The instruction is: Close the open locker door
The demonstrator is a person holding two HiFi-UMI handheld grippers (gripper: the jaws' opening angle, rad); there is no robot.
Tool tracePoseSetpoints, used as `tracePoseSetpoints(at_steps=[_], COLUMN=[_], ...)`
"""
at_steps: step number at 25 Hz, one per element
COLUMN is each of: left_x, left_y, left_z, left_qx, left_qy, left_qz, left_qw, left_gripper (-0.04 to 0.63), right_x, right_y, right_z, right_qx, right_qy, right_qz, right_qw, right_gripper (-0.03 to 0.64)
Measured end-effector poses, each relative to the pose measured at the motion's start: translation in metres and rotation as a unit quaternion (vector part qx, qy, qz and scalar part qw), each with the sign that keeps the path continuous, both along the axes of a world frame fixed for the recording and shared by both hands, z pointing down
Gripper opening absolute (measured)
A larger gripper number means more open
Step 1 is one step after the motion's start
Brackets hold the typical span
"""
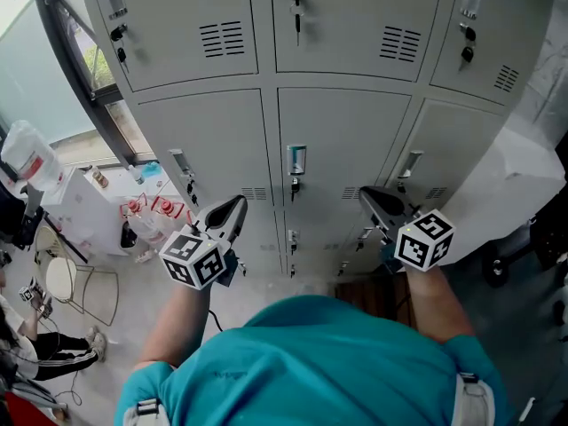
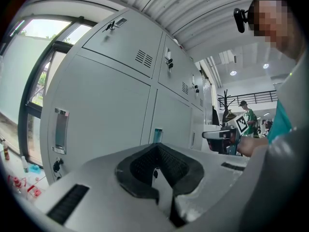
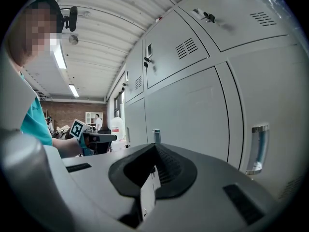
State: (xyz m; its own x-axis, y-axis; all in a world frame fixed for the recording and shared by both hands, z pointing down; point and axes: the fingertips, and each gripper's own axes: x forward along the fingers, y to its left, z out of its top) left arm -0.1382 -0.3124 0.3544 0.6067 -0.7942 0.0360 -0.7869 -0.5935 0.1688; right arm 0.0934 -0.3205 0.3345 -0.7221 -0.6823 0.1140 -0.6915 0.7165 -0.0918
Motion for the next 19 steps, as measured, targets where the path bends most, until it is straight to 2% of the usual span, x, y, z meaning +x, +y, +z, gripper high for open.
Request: tracePoseSetpoints(at_steps=[19], left_x=[0.001], left_y=[0.009], left_z=[0.004], left_qx=[-0.008], left_qy=[-0.008], left_qz=[0.016], left_qw=[0.9998], left_gripper=[0.003], right_x=[0.003], right_y=[0.011], right_z=[0.005], right_qx=[-0.002], right_qy=[0.008], right_qz=[0.016], right_qw=[1.0], right_gripper=[-0.003])
